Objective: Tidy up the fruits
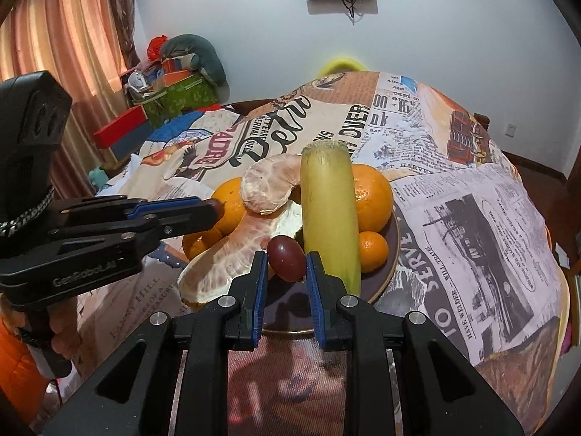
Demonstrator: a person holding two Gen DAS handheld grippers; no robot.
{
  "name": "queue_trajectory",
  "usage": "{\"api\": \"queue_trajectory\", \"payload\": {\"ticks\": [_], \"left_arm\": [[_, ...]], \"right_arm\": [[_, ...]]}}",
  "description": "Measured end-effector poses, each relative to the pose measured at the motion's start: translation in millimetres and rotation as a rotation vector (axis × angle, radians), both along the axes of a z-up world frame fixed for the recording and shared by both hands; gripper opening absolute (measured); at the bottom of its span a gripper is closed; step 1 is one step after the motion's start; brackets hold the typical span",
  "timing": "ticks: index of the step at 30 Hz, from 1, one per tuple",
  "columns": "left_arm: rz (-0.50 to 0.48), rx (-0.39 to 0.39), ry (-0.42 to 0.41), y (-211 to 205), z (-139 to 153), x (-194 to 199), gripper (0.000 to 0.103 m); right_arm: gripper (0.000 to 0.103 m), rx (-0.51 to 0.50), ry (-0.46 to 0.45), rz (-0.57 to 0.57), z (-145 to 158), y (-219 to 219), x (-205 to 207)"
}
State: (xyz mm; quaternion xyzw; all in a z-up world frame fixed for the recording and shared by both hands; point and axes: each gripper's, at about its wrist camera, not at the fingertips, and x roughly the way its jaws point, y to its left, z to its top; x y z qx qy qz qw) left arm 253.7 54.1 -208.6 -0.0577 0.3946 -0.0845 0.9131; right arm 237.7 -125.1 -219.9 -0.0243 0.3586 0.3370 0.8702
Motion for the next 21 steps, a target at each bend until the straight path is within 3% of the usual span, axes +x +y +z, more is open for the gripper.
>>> {"api": "queue_trajectory", "payload": {"ticks": [13, 21], "left_arm": [[-0.021, 0.050, 0.031, -10, -12, 8, 0.015], [-0.030, 0.043, 0.034, -10, -9, 7, 0.022]], "right_arm": [[0.020, -0.027, 0.018, 0.028, -6, 5, 4], [0.024, -0.026, 0.036, 0.044, -7, 6, 4]]}}
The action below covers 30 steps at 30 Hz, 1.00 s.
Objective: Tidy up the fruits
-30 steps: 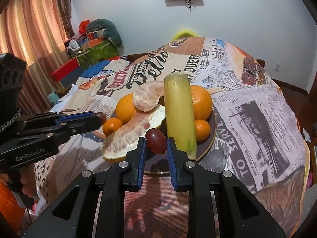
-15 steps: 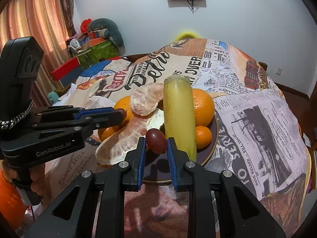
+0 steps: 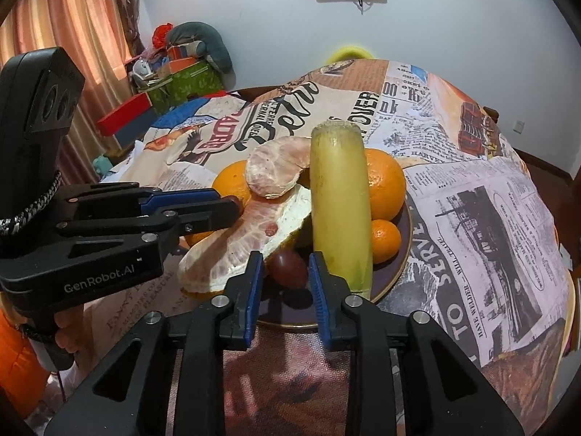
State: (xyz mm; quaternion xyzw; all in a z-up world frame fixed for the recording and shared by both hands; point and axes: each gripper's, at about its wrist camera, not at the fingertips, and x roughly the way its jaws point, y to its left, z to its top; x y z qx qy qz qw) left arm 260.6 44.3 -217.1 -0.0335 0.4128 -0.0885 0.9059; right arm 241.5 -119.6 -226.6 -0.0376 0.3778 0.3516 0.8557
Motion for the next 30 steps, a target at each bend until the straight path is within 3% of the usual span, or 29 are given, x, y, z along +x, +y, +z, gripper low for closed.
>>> {"api": "queue_trajectory", "payload": {"ticks": [6, 11, 16, 26, 28, 30], "left_arm": [[0.008, 0.007, -0.009, 0, 5, -2, 0.023], [0.037, -0.003, -0.061, 5, 28, -15, 0.023], [0.044, 0.013, -0.174, 0, 72, -45, 0.023], [0.070, 0.051, -0.448, -27, 164, -128, 0.023], [0.074, 0.058, -0.490, -33, 176, -143, 0.023], [0.080, 0.060, -0.533, -38, 188, -161, 0.032]], "right_arm": [[0.025, 0.013, -0.007, -0.009, 5, -3, -3], [0.025, 0.040, -0.038, -0.039, 24, -15, -7], [0.025, 0.087, -0.119, -0.078, 61, -34, -21], [0.025, 0.219, -0.350, -0.129, 150, -65, -90], [0.028, 0.251, -0.398, -0.136, 165, -72, -110], [0.035, 0.272, -0.435, -0.146, 175, -78, -125]]}}
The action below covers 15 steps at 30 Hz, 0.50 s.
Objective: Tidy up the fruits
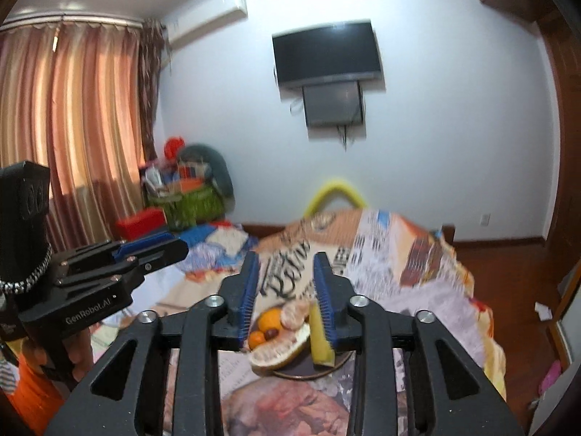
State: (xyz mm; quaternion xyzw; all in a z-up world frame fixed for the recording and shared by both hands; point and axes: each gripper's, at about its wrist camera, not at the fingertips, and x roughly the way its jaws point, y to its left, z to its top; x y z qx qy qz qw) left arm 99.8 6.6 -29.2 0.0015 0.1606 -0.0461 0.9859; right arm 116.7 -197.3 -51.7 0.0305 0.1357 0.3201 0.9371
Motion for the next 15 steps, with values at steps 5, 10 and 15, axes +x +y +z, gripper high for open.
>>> {"api": "queue_trajectory", "payload": {"ticks": [5, 10, 15], "left_arm": [[0.035, 0.008, -0.099, -8, 21, -37, 0.055], [0.071, 0.019, -0.146, -12, 30, -57, 0.080], [0.108, 0.026, -0.187, -13, 33, -68, 0.101]], "right_arm": [[0.065, 0.029, -0.078, -0.054, 15, -8, -29], [0.082, 0.051, -0.109, -0.095, 17, -11, -37], [0.094, 0.053, -0.117, -0.117, 16, -10, -37]]}}
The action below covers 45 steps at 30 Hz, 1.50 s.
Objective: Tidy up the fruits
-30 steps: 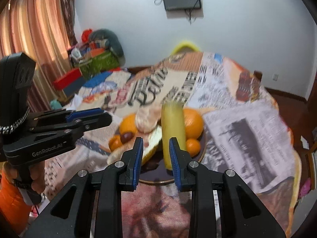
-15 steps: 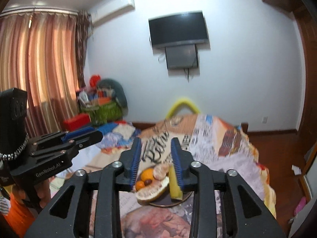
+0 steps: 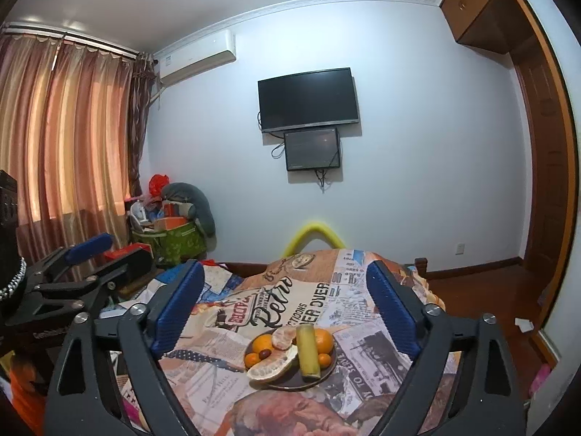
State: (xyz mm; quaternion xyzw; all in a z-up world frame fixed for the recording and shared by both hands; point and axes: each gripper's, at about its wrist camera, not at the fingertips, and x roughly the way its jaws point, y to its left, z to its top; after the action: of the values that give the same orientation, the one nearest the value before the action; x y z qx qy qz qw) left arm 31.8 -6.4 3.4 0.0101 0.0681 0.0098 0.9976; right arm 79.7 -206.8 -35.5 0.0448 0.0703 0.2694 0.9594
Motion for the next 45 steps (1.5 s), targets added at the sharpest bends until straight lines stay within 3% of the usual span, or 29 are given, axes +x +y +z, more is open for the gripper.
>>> {"api": "queue_trajectory", "payload": {"ticks": [3, 45], "left_arm": [[-0.004, -0.008, -0.001, 0, 0, -2, 0.102], [-0.030, -0.027, 0.008, -4, -5, -5, 0.103]], "right_arm": [[0.103, 0.004, -0.011, -0.011, -1, -3, -7], [0.103, 0.012, -0.016, -0.043, -1, -13, -16]]}}
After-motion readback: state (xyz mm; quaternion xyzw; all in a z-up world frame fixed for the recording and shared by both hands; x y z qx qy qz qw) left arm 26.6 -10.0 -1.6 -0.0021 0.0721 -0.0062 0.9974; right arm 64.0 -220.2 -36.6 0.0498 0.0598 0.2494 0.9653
